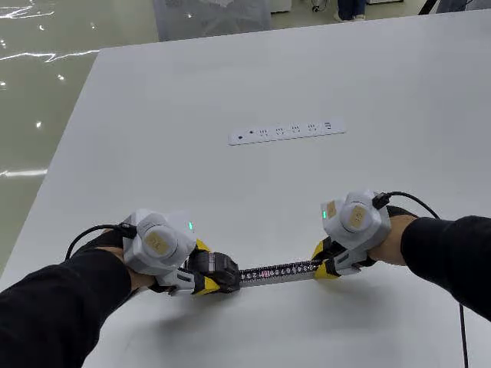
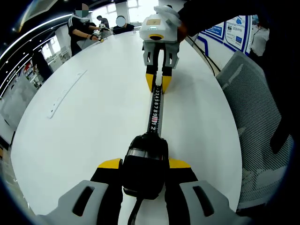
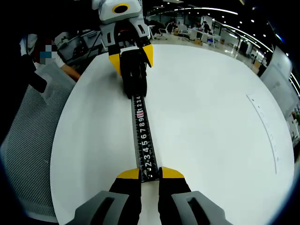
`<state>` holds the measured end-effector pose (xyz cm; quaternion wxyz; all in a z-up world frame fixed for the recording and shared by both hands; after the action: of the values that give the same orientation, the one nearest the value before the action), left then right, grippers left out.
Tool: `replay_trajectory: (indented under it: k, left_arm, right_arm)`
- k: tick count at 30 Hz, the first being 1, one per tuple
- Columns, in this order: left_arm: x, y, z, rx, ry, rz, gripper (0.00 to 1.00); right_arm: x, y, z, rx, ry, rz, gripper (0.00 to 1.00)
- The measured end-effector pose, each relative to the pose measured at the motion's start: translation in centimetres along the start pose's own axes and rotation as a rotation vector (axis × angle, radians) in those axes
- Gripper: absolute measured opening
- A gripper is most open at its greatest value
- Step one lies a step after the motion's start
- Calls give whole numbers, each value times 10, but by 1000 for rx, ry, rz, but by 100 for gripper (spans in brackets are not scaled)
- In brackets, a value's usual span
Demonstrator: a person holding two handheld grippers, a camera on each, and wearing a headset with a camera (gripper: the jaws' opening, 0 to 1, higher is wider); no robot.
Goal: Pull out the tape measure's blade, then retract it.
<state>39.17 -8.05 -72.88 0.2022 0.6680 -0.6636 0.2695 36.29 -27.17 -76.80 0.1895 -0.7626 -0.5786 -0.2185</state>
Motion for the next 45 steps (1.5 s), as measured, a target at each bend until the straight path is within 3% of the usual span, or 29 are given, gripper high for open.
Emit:
replay_trajectory:
  k: [45]
  left_arm:
    - [0,0,1,0,0,-2,28]
  right_arm:
    - [-7,1,-4,-3,-36,25,7]
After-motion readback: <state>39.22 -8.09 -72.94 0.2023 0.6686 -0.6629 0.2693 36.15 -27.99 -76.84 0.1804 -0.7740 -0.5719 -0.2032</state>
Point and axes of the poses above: the centre of the closed fingertips' face, and the gripper's own axes: z roughly forward along the fingers, y roughly to its right, x roughly out of its top, the point moved 3 cm from there along -z, roughly backward along the fingers, and after that the axes turned 3 degrees about y, right-handed, at the moved point
